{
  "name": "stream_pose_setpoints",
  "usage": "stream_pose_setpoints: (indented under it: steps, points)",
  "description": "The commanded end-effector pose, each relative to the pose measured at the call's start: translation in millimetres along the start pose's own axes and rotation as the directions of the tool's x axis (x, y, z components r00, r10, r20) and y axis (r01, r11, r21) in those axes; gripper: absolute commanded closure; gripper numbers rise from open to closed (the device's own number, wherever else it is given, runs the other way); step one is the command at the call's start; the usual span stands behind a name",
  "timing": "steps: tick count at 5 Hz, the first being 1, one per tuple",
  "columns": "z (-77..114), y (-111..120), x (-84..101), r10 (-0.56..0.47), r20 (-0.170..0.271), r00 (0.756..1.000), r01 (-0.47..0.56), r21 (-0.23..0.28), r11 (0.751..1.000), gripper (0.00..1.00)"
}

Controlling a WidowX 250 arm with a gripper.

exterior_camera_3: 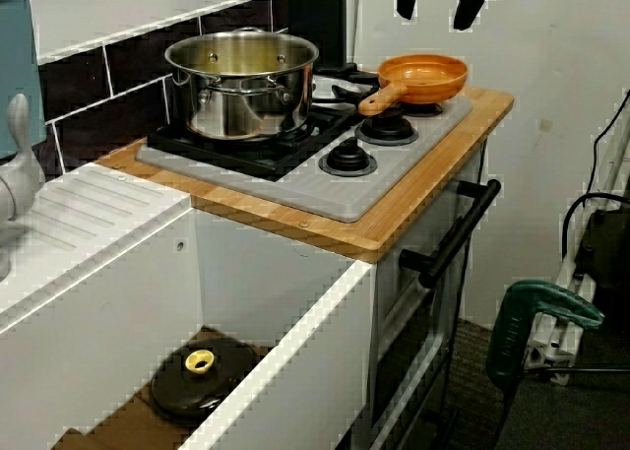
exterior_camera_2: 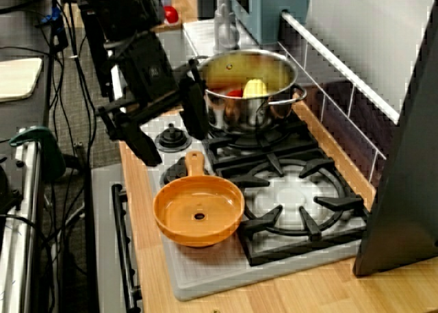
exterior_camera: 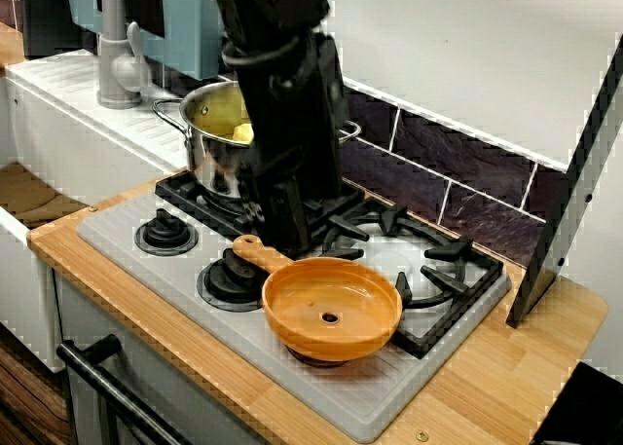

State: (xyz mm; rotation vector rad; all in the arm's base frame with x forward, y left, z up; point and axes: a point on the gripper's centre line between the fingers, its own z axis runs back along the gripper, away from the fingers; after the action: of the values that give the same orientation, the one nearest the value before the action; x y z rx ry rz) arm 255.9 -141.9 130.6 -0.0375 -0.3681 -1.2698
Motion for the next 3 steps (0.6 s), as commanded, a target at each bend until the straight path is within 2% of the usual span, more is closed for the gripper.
stream_pose_setpoints:
  steps: [1, 2, 3]
  points:
    - [-3.6, 22.1, -21.4, 0.001, 0.001, 1.000, -0.001, 0.042, 0.999, 0.00]
    - [-0.3, 29.6, -34.8, -0.015, -0.005, 1.000, 0.016, 0.075, 0.997, 0.00]
    - [7.0, 36.5, -48.5, -0.061, -0.007, 0.998, 0.061, 0.081, 0.995, 0.00]
